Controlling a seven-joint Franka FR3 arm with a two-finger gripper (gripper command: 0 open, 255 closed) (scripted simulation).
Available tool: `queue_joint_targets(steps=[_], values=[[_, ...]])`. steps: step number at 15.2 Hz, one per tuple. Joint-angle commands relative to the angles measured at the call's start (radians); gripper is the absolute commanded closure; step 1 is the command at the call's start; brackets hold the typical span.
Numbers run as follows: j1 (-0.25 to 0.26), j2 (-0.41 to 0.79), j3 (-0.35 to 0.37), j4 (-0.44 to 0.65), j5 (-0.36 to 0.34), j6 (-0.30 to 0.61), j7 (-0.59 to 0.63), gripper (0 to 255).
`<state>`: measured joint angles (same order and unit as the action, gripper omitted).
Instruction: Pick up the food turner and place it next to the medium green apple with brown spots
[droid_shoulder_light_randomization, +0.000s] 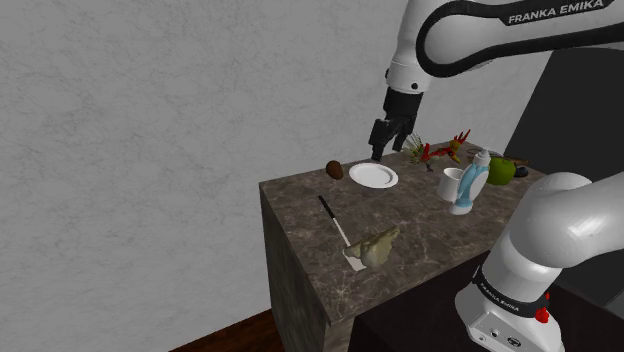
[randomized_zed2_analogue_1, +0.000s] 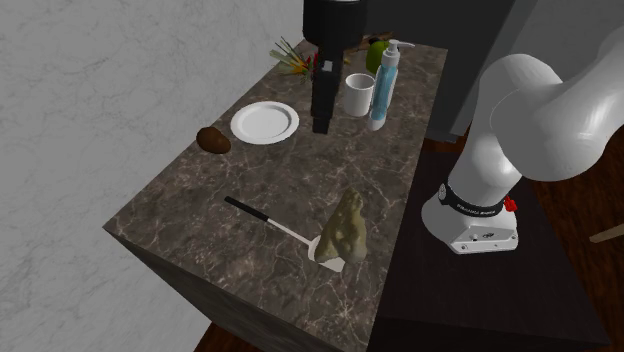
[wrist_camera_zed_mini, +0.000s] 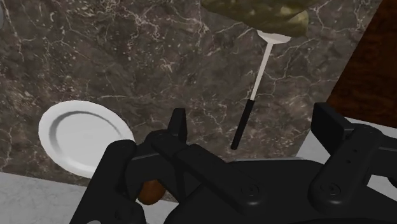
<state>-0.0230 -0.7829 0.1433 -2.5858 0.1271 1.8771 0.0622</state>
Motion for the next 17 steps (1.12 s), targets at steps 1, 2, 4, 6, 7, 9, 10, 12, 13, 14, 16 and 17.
queue_joint_targets(steps=[1,2,4,6,7,9,10,12,13,14,16,17], values=[[0.000,0.000,0.038,-0.066,0.018,0.090,0.055,0],[0.000,0.009,0.058,-0.092,0.027,0.135,0.083,0],[-0.001,0.036,0.102,-0.139,0.045,0.229,0.139,0],[-0.005,0.077,0.148,-0.178,0.060,0.327,0.198,0],[-0.009,0.103,0.173,-0.194,0.066,0.378,0.229,0],[-0.021,0.164,0.225,-0.219,0.073,0.482,0.294,0],[-0.030,0.200,0.253,-0.227,0.073,0.535,0.328,0],[-0.060,0.280,0.315,-0.237,0.061,0.643,0.405,0],[-0.082,0.324,0.350,-0.239,0.047,0.696,0.449,0],[-0.111,0.371,0.388,-0.238,0.025,0.749,0.497,0],[-0.196,0.468,0.481,-0.228,-0.053,0.851,0.618,0],[-0.214,0.484,0.498,-0.226,-0.070,0.866,0.640,0]])
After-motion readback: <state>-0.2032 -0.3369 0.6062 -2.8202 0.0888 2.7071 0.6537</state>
